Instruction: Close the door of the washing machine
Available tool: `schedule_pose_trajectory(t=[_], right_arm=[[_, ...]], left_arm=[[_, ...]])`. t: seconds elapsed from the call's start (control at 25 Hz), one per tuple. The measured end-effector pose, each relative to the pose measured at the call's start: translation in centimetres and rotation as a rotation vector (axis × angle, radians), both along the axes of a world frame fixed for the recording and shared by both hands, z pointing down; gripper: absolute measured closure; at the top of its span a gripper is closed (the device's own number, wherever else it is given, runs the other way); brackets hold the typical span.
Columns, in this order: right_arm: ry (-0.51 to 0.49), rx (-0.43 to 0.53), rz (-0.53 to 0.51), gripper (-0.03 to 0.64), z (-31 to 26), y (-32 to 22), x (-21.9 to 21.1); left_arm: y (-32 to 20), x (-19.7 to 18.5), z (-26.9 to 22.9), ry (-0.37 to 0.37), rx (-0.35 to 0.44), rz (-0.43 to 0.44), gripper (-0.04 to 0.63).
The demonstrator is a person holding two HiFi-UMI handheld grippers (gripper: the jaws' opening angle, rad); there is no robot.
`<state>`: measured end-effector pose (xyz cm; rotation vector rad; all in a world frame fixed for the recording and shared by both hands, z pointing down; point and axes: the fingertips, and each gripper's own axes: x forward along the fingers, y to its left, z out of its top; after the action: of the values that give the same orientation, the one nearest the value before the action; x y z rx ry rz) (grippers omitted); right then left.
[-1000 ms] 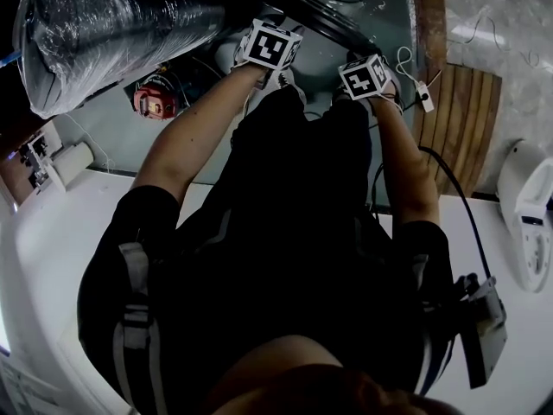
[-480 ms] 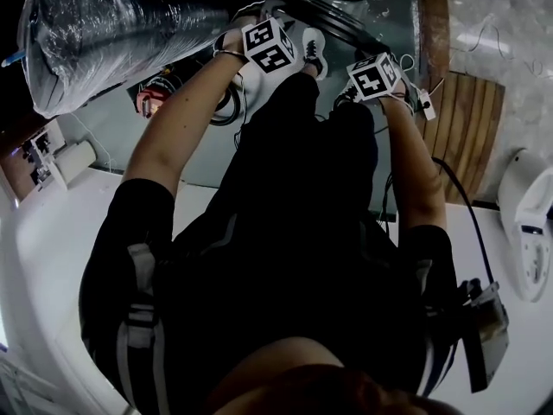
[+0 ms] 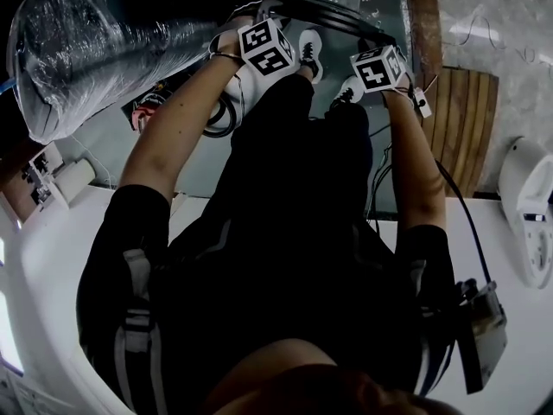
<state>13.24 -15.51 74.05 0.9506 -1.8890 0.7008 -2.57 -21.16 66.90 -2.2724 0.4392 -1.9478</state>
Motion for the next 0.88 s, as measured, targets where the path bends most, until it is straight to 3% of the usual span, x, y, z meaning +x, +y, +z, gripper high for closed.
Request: schedule_pose_trajectory(t=[0.32, 0.48, 0.88], right_arm=[[0.016, 0.051, 0.066, 0.509, 0.0, -3.5, 1.5], [0.021, 0.066, 0.088, 0.508, -0.1, -5.0, 1.8], [0.017, 0.112, 0.167, 0.526, -0.2, -8.8, 3.2]], left_arm=[[-2.1, 0.8, 0.1, 0.054, -0.033, -0.056, 0.454], [-3.0, 0.9, 0.1, 0.063, -0.025, -0.055, 0.454], [-5.4, 1.6, -0.1, 0.105, 0.015, -0.146, 0.455]])
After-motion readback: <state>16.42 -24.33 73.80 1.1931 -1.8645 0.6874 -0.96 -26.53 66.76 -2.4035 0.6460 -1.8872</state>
